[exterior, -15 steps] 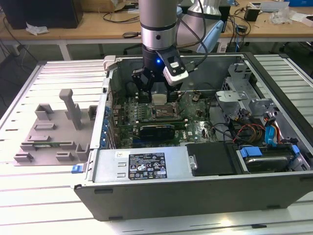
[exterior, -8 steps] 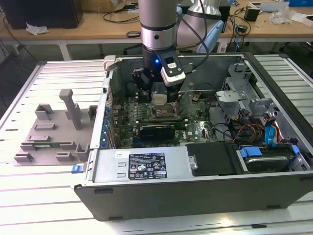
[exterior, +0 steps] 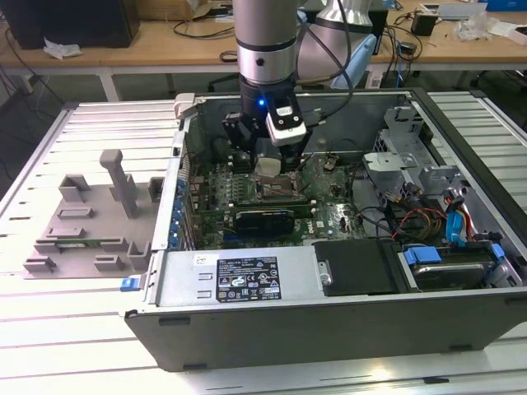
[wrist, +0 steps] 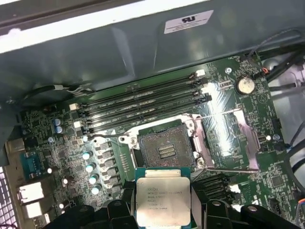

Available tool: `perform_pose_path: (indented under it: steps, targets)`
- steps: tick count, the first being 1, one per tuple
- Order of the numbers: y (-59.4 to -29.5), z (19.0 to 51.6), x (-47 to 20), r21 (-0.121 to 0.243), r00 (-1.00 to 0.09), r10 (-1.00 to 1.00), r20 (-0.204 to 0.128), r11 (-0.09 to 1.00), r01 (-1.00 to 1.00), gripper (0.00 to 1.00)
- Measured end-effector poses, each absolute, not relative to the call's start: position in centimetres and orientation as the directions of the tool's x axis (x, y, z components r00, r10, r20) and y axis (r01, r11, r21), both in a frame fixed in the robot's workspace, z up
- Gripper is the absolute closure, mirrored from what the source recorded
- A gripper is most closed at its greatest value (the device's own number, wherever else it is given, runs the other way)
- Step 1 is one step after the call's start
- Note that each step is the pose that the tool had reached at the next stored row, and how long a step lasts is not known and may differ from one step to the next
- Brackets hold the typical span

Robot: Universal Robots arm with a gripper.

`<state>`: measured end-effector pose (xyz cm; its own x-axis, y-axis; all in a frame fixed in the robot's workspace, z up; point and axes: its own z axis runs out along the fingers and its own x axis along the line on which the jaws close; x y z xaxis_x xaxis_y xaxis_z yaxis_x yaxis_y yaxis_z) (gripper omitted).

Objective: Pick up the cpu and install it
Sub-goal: 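Place the cpu into insertion slot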

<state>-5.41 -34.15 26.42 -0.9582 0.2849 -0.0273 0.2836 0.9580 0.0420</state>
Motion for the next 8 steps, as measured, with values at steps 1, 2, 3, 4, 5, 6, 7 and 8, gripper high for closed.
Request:
perform_pose_path:
  steps: [1, 2, 3, 4, 5, 6, 7, 8]
  targets:
    - [-34.15, 26.42, -5.41, 0.042, -0.952, 0.304, -0.027, 0.952, 0.303, 0.45]
    - [-34.15, 26.42, -5.4, 0.042, -0.95, 0.312, -0.027, 0.95, 0.311, 0.45]
    - [-34.15, 26.42, -5.41, 0.042, -0.947, 0.32, -0.027, 0.947, 0.319, 0.45]
    - [-34.15, 26.42, -5.4, 0.042, -0.943, 0.333, -0.027, 0.943, 0.331, 0.45]
    - [-34.15, 26.42, -5.41, 0.042, -0.939, 0.343, -0.027, 0.939, 0.342, 0.45]
    - [-34.15, 26.42, -5.4, 0.042, -0.936, 0.351, -0.027, 0.936, 0.35, 0.45]
    - [-34.15, 26.42, -5.41, 0.042, -0.932, 0.362, -0.027, 0.932, 0.361, 0.45]
    - [-34.15, 26.42, -5.4, 0.042, -0.928, 0.371, -0.027, 0.928, 0.37, 0.45]
